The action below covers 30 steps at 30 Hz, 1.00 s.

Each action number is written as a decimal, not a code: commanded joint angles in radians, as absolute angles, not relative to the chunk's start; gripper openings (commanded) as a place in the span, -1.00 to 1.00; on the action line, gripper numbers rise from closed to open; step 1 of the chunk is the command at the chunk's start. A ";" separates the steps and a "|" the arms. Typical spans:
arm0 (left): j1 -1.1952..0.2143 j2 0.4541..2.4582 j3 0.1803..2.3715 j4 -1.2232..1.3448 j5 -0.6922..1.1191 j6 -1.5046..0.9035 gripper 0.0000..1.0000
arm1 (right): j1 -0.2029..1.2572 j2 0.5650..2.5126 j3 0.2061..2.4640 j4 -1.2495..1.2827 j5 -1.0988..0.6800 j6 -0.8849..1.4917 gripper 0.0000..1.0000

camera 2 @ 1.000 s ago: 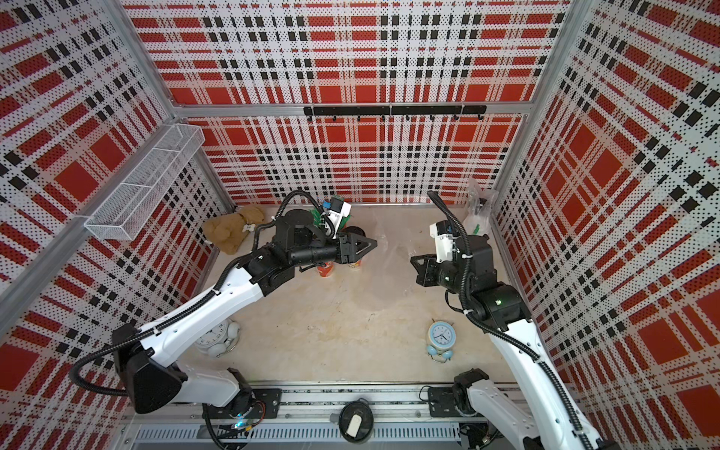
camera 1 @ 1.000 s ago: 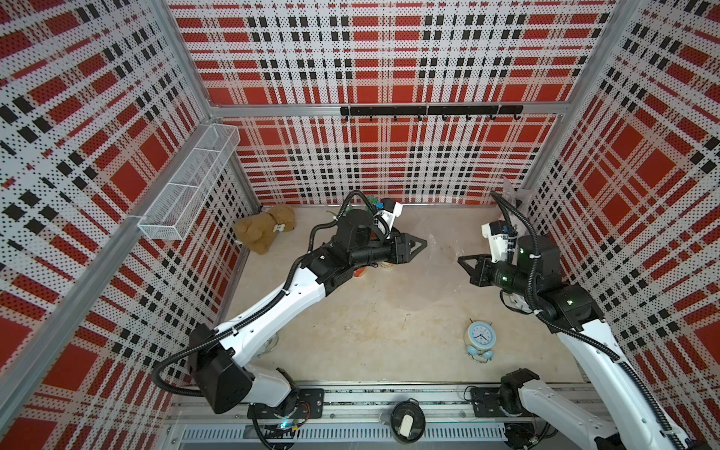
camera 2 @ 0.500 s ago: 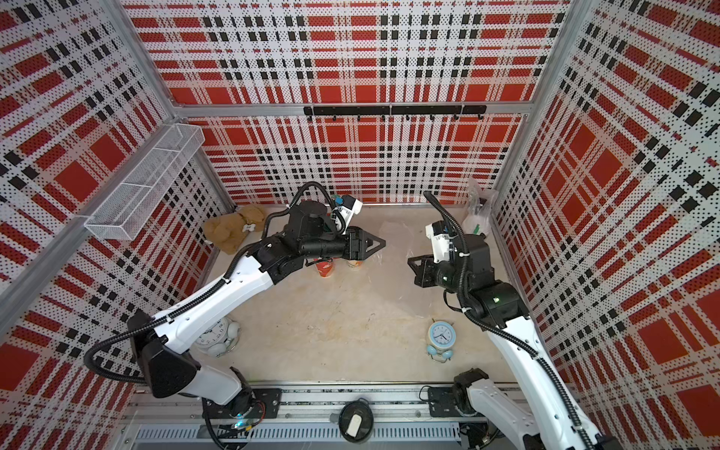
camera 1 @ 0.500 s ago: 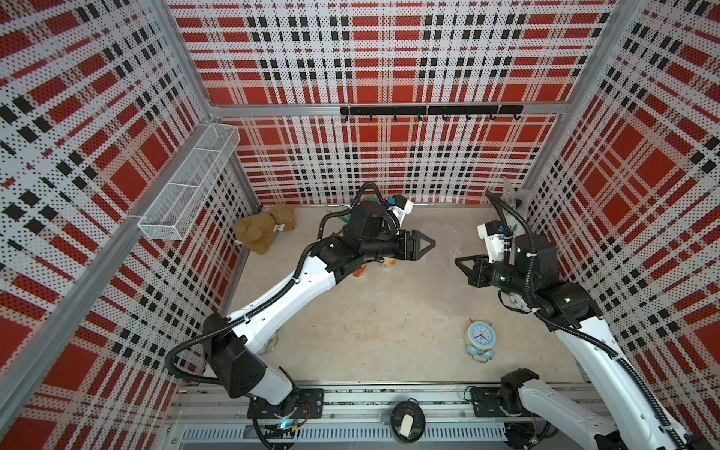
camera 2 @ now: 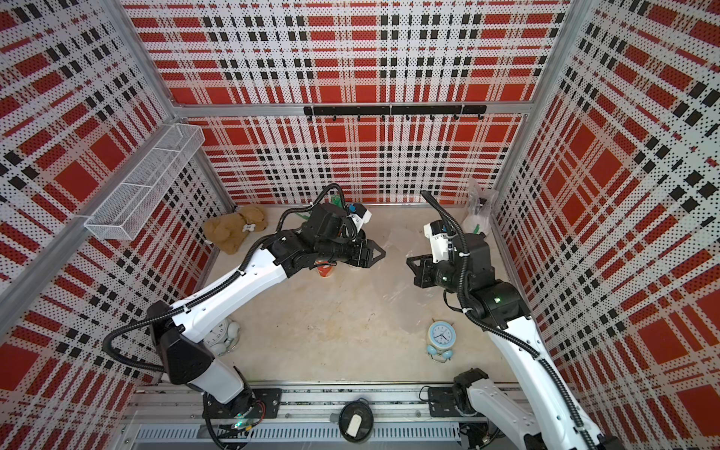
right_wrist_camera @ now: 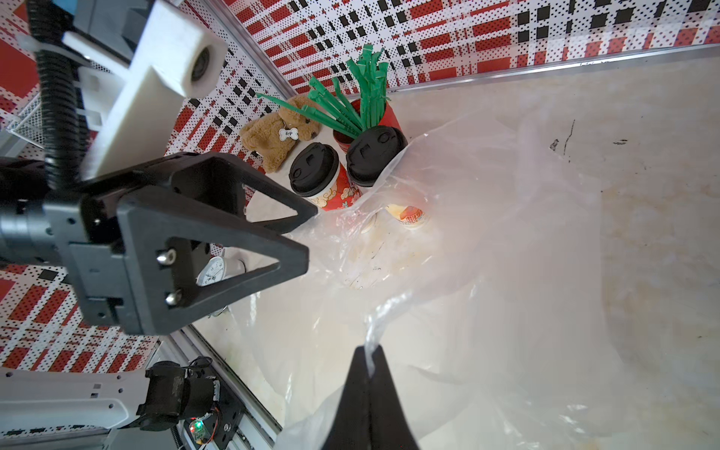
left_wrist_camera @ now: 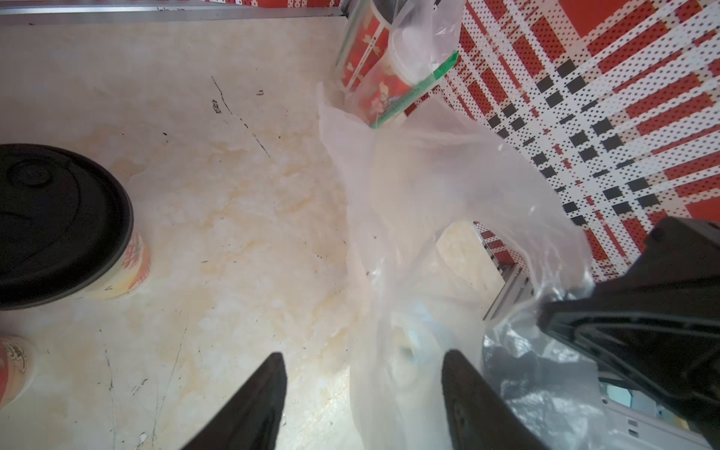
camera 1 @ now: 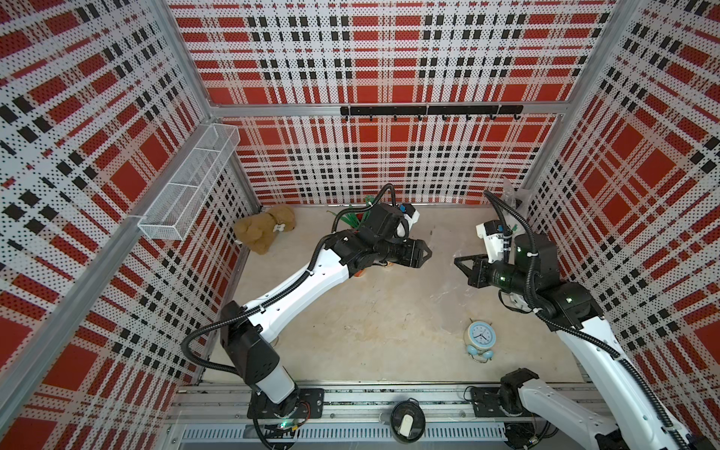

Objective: Pack milk tea into plastic carrier bags
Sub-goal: Adjust the plastic carrier bag at the center of the board.

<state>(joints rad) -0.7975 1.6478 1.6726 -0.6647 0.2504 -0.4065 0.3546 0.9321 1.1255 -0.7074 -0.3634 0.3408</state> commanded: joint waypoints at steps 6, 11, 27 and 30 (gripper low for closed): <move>-0.812 1.765 1.784 -0.728 0.221 -0.344 0.27 | 0.386 0.934 1.156 -0.705 -0.384 0.309 -1.00; -0.811 1.783 1.806 -0.749 0.219 -0.333 -0.03 | 0.389 0.932 1.157 -0.718 -0.374 0.300 -1.00; -0.813 1.727 1.730 -0.701 0.253 -0.372 -1.00 | 0.390 0.939 1.139 -0.723 -0.363 0.297 -1.00; -0.815 1.685 1.700 -0.697 0.238 -0.388 -1.00 | 0.390 0.952 1.133 -0.753 -0.329 0.308 -0.72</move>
